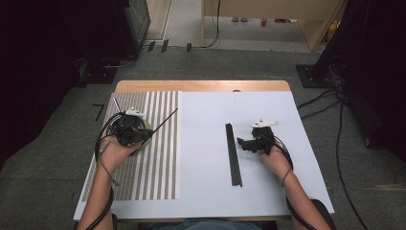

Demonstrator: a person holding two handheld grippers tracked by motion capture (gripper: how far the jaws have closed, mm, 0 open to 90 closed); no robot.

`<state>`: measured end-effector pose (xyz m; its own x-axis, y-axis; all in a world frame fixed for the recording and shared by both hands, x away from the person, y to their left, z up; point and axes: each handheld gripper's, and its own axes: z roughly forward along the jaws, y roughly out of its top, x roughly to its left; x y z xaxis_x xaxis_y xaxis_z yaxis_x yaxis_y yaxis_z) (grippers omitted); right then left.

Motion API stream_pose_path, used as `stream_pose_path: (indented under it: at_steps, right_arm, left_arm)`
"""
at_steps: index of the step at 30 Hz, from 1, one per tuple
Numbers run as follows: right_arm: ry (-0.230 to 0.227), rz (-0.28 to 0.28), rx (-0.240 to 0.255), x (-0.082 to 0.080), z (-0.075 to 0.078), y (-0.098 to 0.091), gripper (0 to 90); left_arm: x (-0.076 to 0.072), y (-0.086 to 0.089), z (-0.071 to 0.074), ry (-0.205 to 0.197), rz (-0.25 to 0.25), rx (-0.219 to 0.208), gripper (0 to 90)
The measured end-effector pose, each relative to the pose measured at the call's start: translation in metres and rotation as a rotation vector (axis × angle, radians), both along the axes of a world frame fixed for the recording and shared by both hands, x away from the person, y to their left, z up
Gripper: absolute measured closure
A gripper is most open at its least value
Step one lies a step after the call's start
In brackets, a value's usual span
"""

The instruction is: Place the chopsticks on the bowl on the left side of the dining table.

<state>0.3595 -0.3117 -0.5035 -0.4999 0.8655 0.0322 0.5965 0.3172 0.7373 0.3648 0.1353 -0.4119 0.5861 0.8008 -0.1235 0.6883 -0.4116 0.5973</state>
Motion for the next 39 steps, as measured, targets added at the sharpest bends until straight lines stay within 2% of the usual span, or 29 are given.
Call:
stream_pose_path:
  at_steps: [30,39]
  right_arm:
    - [0.000,0.000,0.000,0.000,0.000,0.000,13.6]
    - [0.000,0.001,-0.001,0.000,0.000,0.000,13.6]
  left_arm:
    - [-0.001,0.029,0.006,-0.016,0.044,-0.016,87.6]
    - [-0.001,0.041,0.006,-0.012,0.074,-0.020,87.6]
